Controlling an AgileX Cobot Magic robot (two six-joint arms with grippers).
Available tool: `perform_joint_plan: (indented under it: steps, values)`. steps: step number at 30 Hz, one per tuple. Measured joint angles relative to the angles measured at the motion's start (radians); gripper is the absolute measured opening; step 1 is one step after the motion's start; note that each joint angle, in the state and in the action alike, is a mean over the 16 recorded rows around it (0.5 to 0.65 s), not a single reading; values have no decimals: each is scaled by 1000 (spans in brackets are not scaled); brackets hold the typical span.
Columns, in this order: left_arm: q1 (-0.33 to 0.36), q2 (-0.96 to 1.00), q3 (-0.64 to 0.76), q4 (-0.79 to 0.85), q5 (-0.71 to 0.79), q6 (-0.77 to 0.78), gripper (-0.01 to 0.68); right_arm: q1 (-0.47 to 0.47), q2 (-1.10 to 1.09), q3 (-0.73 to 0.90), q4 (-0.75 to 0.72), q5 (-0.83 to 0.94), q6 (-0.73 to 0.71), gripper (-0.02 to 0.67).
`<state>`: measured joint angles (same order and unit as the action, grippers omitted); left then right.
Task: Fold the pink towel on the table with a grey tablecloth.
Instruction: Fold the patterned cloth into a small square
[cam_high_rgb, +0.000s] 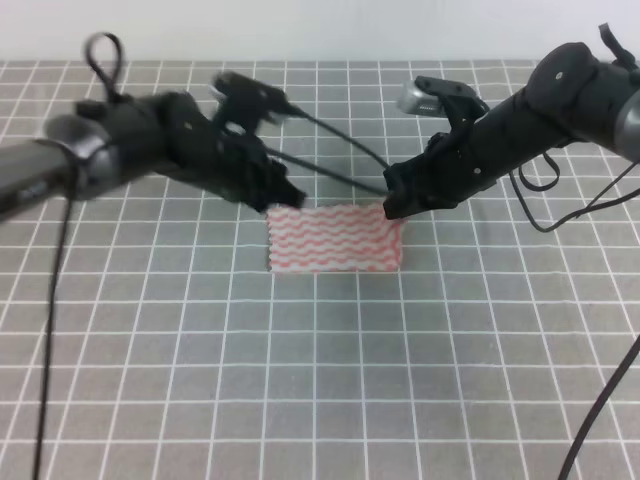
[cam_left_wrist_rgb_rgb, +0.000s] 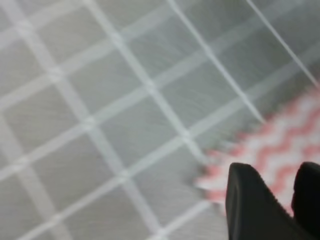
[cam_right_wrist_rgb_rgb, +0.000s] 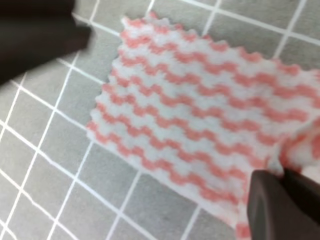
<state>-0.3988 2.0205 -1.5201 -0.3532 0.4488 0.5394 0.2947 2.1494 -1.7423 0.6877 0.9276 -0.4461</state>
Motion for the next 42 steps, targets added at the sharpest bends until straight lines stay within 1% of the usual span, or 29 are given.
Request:
perform_joint_plan:
  steps: [8, 13, 25, 42]
  values:
    - [52, -95, 0, -4, -19, -53, 189, 30, 0, 0, 26, -15, -15, -12]
    - [69, -134, 0, -8, -23, -61, 191, 52, 0, 0, 55, -33, -32, -12]
    - [74, -153, 0, -10, -20, -62, 191, 93, 17, -11, 116, -77, -56, -12]
    - [81, -153, 0, -10, -7, -62, 192, 141, 110, -98, 190, -63, -57, -12]
